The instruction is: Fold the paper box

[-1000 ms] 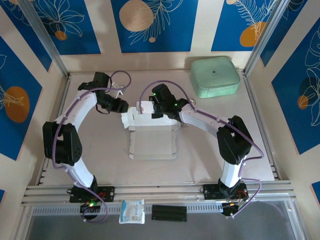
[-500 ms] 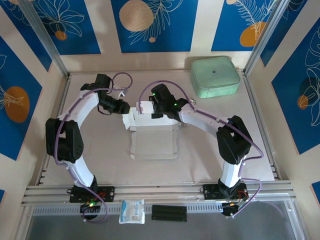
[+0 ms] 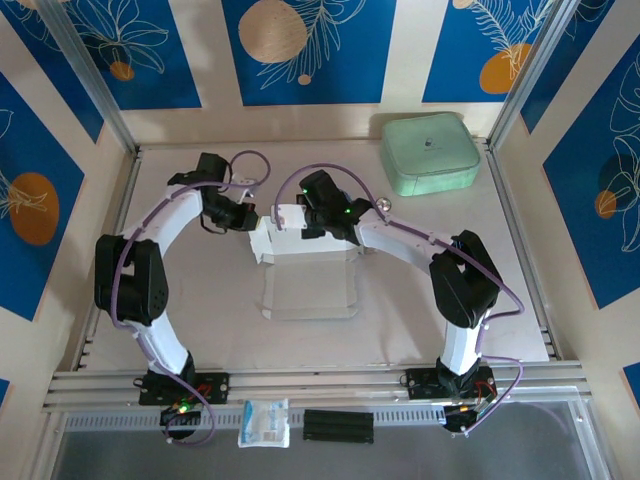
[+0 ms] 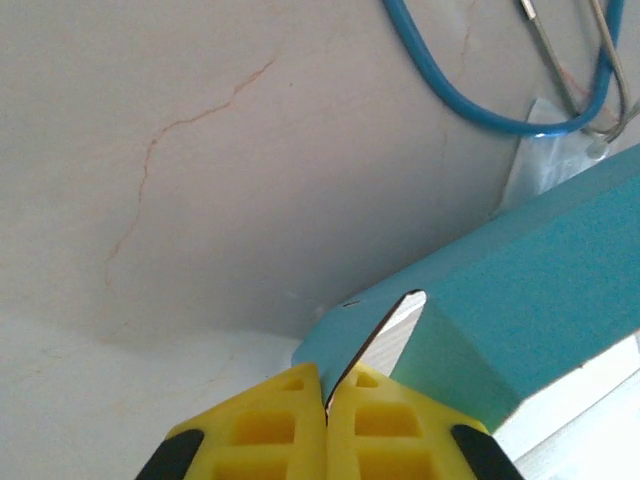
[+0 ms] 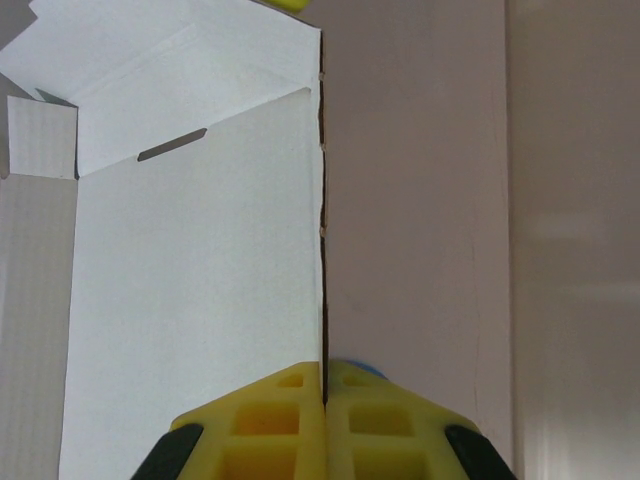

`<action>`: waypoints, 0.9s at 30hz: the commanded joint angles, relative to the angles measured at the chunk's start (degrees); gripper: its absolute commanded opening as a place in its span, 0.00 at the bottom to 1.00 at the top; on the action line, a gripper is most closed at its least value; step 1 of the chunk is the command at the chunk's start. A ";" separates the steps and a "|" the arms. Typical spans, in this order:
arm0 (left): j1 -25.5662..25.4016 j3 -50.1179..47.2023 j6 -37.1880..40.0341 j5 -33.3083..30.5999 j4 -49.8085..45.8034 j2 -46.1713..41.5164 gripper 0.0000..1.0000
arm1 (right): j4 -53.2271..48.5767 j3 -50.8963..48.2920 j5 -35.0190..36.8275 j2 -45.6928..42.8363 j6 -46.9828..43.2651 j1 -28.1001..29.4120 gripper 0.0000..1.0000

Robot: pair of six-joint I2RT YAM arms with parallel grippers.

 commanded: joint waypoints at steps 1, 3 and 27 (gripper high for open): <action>-0.73 -1.21 -0.28 -4.46 4.17 -1.76 0.01 | 3.72 -0.80 -1.61 0.19 -0.37 1.70 0.04; -1.10 -1.61 -0.36 -5.88 5.49 -2.56 0.00 | 4.42 -1.57 -1.36 0.23 -0.46 2.10 0.07; -5.54 -9.30 9.69 -17.14 16.56 -7.86 0.00 | -3.44 -3.66 -26.71 -17.46 27.88 -1.87 0.66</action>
